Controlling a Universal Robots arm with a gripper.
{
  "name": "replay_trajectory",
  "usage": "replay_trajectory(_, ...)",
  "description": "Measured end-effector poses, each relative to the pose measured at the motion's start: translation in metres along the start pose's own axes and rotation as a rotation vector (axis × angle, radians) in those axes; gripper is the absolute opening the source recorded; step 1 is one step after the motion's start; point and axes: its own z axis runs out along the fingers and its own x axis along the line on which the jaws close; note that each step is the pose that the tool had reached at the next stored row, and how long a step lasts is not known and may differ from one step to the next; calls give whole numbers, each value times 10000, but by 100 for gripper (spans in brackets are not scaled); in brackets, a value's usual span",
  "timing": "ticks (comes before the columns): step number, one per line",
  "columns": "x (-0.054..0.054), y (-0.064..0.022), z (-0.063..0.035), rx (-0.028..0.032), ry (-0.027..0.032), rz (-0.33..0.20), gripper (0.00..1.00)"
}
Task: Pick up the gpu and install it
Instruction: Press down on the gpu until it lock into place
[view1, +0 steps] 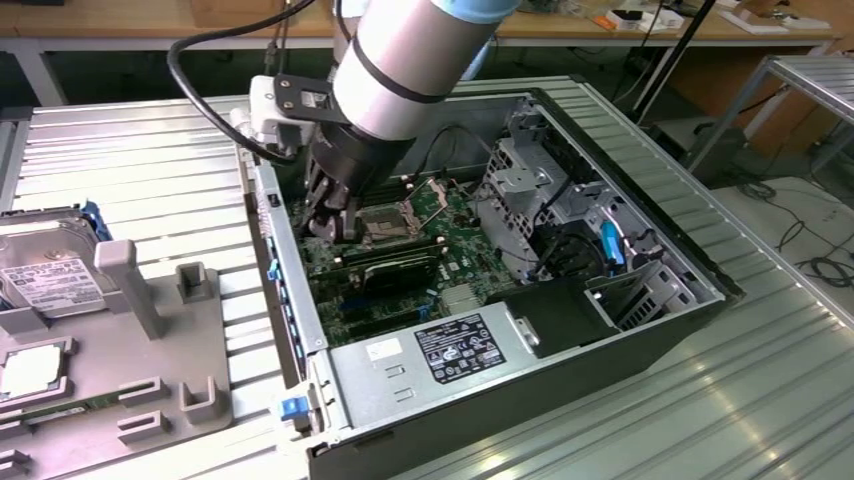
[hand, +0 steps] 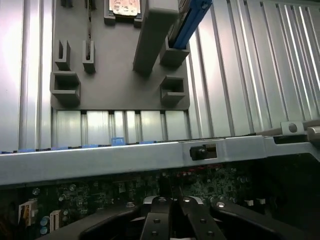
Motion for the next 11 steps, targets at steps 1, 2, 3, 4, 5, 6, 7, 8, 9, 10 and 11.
replay_trajectory(1, -2, -14, -4, -252, 311, 122, 11)
replay_trajectory(2, -2, -27, -6, -404, 517, 178, 11)
replay_trajectory(3, -3, -40, -8, -430, 567, 163, 11)
replay_trajectory(4, -4, -51, -9, -435, 580, 141, 11)
replay_trajectory(5, -4, -61, -8, -438, 586, 117, 11)
replay_trajectory(6, -4, -69, -8, -442, 593, 97, 11)
replay_trajectory(7, -4, -82, -11, -447, 615, 78, 11)
replay_trajectory(8, -5, -88, -13, -527, 813, 147, 11)
replay_trajectory(9, -2, -98, -14, -588, 1009, 198, 11)
replay_trajectory(10, 1, -103, -15, -589, 1057, 194, 11)
replay_trajectory(11, 5, -109, -16, -592, 1070, 182, 11)
